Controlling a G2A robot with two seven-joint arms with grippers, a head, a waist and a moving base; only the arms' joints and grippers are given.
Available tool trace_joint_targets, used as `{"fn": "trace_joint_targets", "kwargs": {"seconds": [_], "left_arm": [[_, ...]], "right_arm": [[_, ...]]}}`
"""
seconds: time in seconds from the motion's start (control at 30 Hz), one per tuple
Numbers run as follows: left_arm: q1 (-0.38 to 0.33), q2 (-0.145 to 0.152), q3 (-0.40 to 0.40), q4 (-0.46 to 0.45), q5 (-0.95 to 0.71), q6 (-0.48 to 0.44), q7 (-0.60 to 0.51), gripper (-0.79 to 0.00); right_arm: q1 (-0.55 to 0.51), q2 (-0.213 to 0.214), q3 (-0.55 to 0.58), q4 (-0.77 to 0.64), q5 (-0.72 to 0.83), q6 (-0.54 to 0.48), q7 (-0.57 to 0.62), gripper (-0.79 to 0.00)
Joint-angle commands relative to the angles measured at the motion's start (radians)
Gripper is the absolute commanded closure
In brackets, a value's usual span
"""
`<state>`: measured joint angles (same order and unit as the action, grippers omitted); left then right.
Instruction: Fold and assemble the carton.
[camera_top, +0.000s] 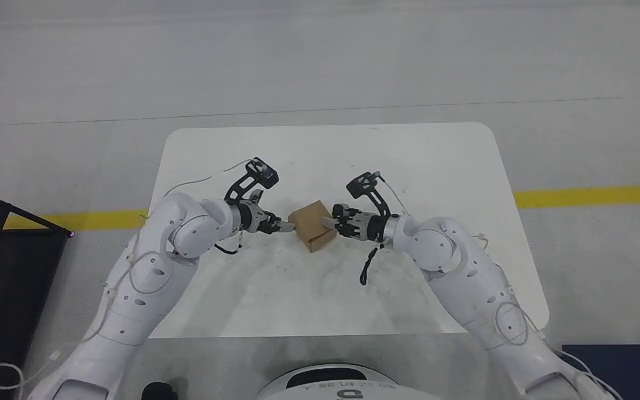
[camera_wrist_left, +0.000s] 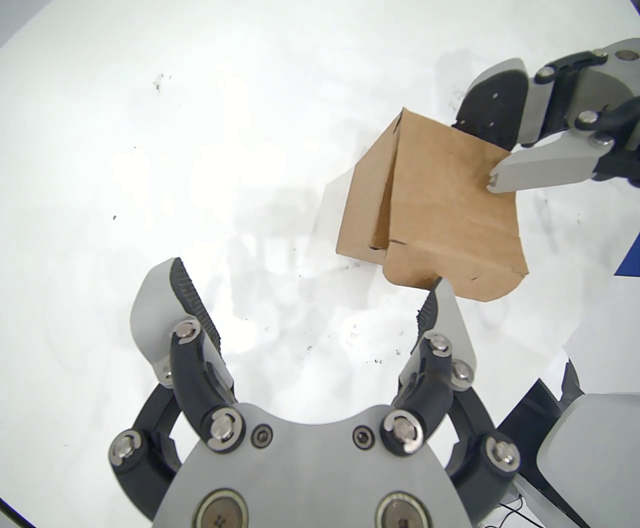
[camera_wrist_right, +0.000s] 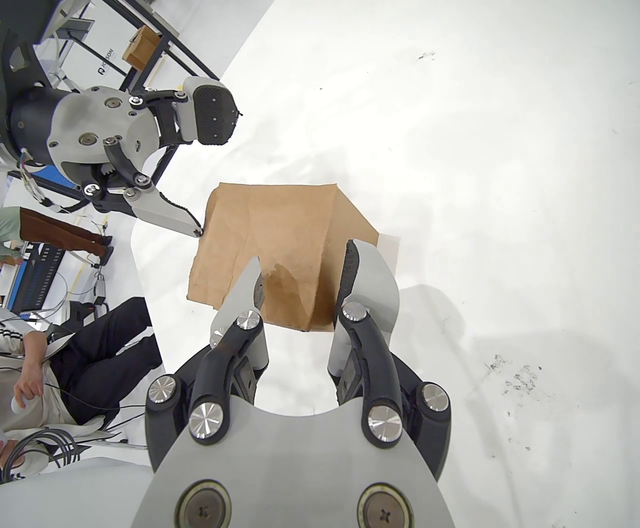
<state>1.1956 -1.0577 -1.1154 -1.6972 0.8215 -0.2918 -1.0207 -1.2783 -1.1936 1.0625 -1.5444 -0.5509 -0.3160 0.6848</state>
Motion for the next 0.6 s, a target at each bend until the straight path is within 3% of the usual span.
{"fn": "trace_joint_targets", "kwargs": {"seconds": [0.0, 0.43, 0.57], "left_arm": [[-0.004, -0.001, 0.005, 0.004, 0.0, 0.006, 0.003, -0.785], [-0.023, -0.003, 0.019, 0.021, 0.0, 0.017, 0.021, -0.785], [-0.018, 0.001, -0.001, 0.021, -0.02, 0.013, 0.019, -0.785]], "right_arm": [[0.004, -0.001, -0.005, 0.002, 0.006, -0.001, 0.005, -0.342], [0.03, -0.004, -0.022, 0.034, 0.068, 0.012, 0.019, -0.339], [0.031, -0.007, -0.006, 0.062, 0.175, 0.034, 0.008, -0.339]]}}
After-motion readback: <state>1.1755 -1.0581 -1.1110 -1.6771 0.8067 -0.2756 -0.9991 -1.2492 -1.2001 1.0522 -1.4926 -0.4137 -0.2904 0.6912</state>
